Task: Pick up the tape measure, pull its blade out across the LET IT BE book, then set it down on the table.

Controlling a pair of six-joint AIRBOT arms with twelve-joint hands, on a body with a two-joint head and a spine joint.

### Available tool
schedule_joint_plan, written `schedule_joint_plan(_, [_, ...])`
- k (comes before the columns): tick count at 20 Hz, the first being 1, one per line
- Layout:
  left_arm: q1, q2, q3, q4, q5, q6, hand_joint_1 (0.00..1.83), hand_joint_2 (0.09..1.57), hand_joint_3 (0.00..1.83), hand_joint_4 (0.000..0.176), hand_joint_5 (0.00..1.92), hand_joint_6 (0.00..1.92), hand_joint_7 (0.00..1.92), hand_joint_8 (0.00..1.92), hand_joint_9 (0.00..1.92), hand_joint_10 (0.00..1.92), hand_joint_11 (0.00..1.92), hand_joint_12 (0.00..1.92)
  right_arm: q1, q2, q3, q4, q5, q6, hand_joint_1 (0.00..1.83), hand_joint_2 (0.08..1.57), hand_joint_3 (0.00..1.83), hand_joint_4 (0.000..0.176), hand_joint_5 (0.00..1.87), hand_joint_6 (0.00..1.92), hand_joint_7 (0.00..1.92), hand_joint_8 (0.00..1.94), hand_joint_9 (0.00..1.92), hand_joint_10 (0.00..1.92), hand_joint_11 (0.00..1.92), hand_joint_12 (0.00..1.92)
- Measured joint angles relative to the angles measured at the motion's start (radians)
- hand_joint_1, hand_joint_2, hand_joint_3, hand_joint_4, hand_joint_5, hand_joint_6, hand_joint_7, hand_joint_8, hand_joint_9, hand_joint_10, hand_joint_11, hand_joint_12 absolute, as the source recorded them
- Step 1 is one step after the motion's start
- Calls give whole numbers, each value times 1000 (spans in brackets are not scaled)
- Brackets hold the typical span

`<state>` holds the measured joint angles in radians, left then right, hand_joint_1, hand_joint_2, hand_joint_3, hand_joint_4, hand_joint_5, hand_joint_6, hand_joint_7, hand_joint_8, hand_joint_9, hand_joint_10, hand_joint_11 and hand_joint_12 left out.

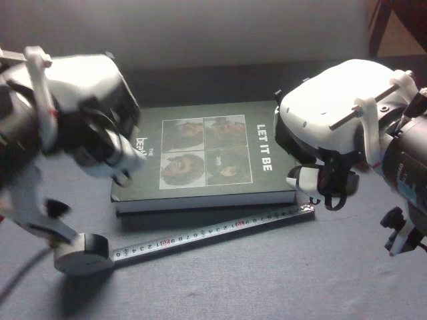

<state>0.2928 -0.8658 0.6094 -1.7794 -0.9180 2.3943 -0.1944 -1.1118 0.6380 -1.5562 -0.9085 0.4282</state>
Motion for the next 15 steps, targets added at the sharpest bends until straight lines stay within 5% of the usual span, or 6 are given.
schedule_joint_plan(6, [62, -49, -37, 77, -126, -152, 1167, 1185, 0, 0, 1243, 1921, 1279, 1921, 1409, 1921, 1443, 1921, 16, 1, 0, 10, 19, -7, 958, 1359, 2, 176, 1380, 1921, 1580, 1941, 1818, 1921, 1921, 1921])
schedule_joint_plan(15, [34, -53, -34, 77, -130, -167, 1130, 1074, 0, 0, 1163, 1921, 1132, 1921, 1291, 1921, 1442, 1921, 2, 16, 0, 39, 96, -51, 830, 1485, 31, 176, 1473, 1921, 1698, 1941, 1921, 1921, 1921, 1921])
